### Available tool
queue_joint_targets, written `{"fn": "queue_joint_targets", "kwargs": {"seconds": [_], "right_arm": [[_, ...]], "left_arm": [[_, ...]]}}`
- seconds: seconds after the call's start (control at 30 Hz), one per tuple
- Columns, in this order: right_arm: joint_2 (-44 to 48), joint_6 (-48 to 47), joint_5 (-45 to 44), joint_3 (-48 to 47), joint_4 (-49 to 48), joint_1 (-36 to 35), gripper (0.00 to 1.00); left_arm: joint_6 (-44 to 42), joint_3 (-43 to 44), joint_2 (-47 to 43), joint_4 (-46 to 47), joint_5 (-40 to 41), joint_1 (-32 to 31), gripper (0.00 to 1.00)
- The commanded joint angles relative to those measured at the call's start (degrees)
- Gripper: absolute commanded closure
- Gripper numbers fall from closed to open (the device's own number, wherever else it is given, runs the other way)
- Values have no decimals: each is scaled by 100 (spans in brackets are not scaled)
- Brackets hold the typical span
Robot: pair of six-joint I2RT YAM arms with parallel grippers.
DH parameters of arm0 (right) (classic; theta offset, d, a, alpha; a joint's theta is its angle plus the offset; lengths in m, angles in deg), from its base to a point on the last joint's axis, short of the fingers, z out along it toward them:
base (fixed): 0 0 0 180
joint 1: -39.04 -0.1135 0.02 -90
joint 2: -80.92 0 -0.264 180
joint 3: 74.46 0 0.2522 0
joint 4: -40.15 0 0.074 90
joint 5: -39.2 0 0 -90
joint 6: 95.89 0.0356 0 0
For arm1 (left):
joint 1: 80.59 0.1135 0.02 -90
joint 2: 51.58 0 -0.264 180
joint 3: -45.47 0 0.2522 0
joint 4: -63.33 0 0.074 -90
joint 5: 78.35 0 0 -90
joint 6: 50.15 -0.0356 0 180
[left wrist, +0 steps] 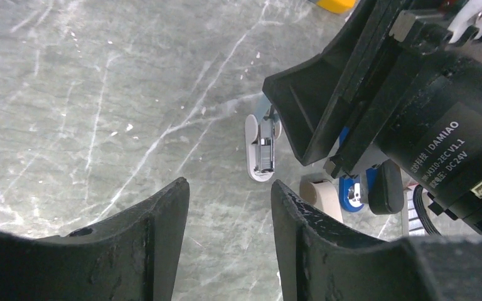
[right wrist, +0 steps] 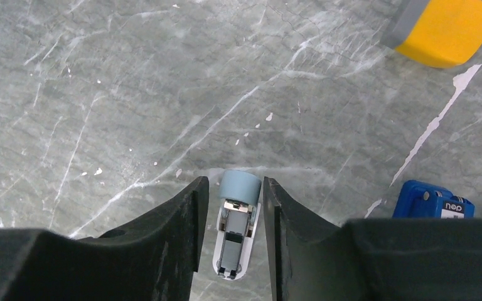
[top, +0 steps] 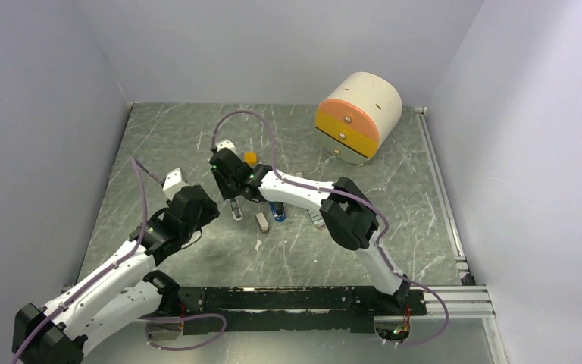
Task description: Load the staples into the stapler
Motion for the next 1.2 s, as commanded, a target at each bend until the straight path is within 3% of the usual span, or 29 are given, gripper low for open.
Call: {"fn": "queue_joint_targets", "kwargs": {"seconds": [0.0,0.23,0.43,0.53,0.77,1.17], "right_arm": [[-191,-64,-98,-224,14,7,60],[-382,-110,-210,-382,16,3,57],[-295,-8,-309,-285,44,13,72],[-45,20,-456,-78,-71,11,74],[253,99,-465,238,-157,118,75],[303,228,-207,447,-220,195,76]], "left_arm": [[30,-131,104,363,-367,42,43],[164,-349,82,397,-449,42,42],[129,-418,123,561,-682,42,43],[92,-582,269,1007,-1168,70,45],[229,-990,1072,2264,-2362,264,70],[114,-1254,2490,3913,-3236,734,66]]}}
